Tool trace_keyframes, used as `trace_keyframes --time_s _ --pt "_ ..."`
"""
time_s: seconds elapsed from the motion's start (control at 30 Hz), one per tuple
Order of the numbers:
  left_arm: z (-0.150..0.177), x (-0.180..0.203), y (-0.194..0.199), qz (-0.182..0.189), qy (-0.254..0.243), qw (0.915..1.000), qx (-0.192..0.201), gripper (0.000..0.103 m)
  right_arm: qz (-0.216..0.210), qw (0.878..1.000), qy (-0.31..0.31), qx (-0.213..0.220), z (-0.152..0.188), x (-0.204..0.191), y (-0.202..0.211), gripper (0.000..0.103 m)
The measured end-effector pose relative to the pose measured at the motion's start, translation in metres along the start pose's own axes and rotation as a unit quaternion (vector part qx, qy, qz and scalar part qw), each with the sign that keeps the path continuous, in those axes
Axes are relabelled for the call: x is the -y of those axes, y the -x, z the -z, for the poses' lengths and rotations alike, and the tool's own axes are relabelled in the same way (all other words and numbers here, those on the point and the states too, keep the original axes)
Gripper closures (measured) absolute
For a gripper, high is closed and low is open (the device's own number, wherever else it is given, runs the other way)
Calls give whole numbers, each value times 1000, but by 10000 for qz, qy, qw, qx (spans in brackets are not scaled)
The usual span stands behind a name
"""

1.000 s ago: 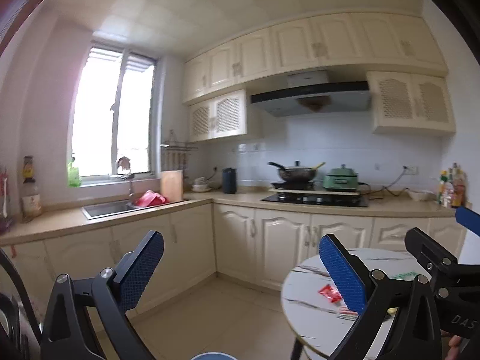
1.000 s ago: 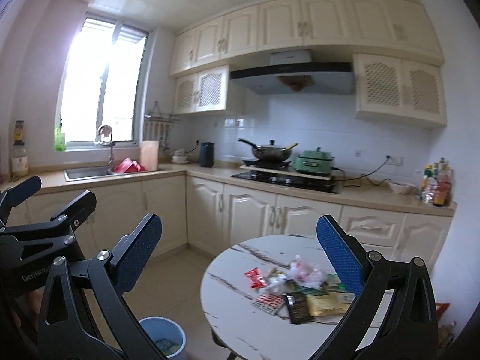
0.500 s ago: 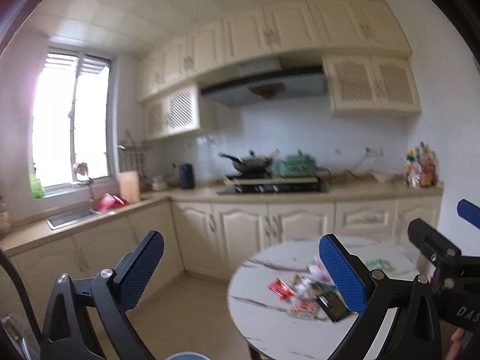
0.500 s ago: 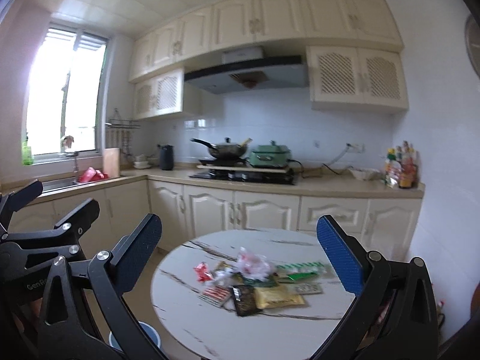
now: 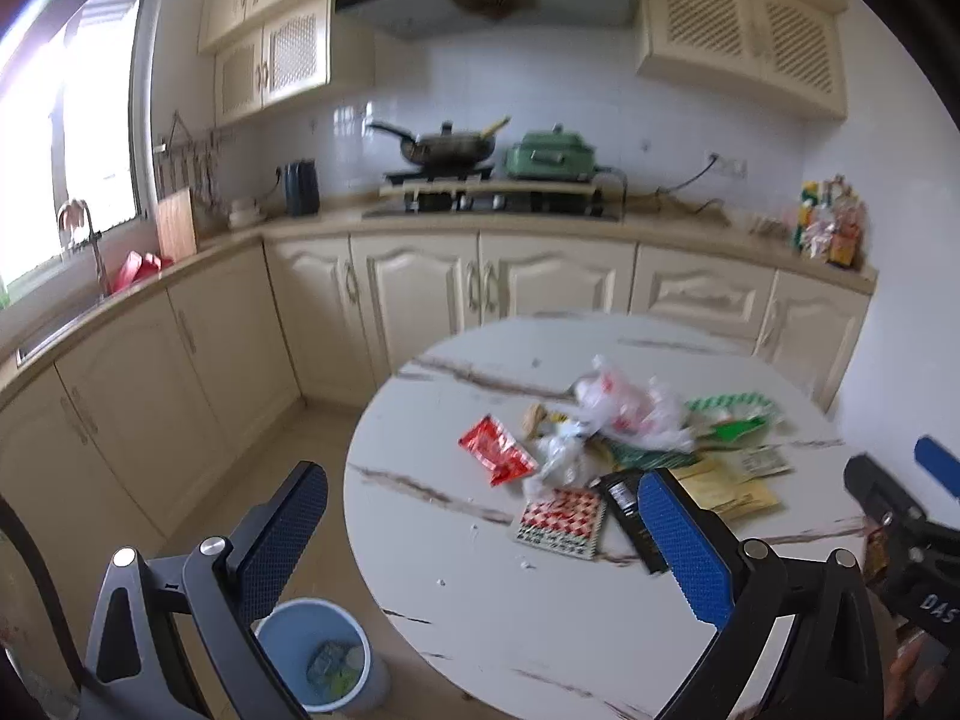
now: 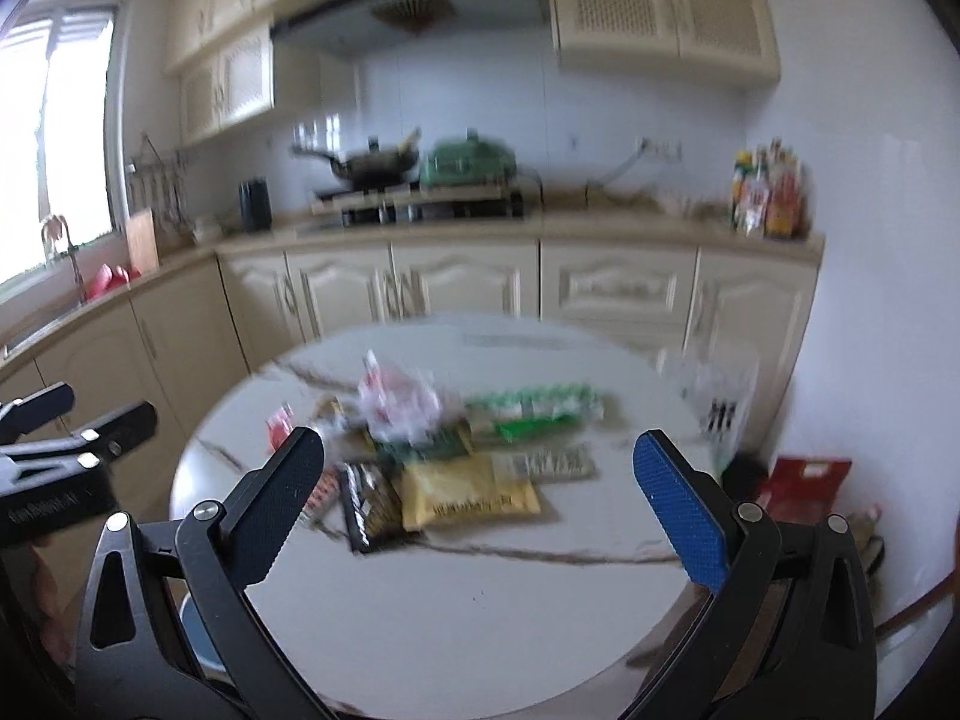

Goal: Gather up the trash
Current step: 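Raise both tools from the bin and return toward the table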

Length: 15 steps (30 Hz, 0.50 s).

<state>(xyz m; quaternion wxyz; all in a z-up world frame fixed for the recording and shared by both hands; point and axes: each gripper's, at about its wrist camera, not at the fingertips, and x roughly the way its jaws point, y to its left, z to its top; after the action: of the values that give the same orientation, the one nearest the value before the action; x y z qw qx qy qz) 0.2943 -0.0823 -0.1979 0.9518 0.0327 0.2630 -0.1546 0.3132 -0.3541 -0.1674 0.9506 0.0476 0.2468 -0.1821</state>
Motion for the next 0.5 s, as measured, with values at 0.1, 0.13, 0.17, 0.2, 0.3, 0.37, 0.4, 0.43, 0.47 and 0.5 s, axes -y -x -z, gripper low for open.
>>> trace_keyframes --time_s 0.1,0.13,0.17,0.2,0.3,0.37,0.4,0.43,0.47,0.5 --pt "-6 -9 -28 -41 -38 9996 -269 1 15 9986 -42 -520 14 8 -39 0" --pt "-10 -8 -38 -55 -59 9993 -369 1 -14 9976 -43 -692 20 9 -51 0" --pt "-18 -6 -48 -51 -73 9990 -435 1 -62 9957 -27 -921 25 10 -68 0" --pt "-23 -6 -54 -37 -85 9988 -491 1 -119 9940 -13 -1090 29 9 -80 0" --pt "-46 1 -82 -15 -126 9978 -644 1 -206 9890 27 -1467 36 6 -105 0" --pt "-56 7 -100 18 -189 9972 -721 1 -181 9875 56 -1562 37 7 -119 0" --pt "-56 8 -105 27 -210 9969 -755 1 -217 9863 48 -1633 37 6 -124 0" --pt "-54 16 -113 23 -216 9967 -782 1 -306 9851 18 -1692 37 6 -128 0" --pt "-53 16 -118 39 -217 9965 -807 1 -336 9831 24 -1797 38 7 -134 0" --pt "-50 17 -120 55 -210 9964 -818 1 -301 9821 84 -1859 39 5 -139 0"
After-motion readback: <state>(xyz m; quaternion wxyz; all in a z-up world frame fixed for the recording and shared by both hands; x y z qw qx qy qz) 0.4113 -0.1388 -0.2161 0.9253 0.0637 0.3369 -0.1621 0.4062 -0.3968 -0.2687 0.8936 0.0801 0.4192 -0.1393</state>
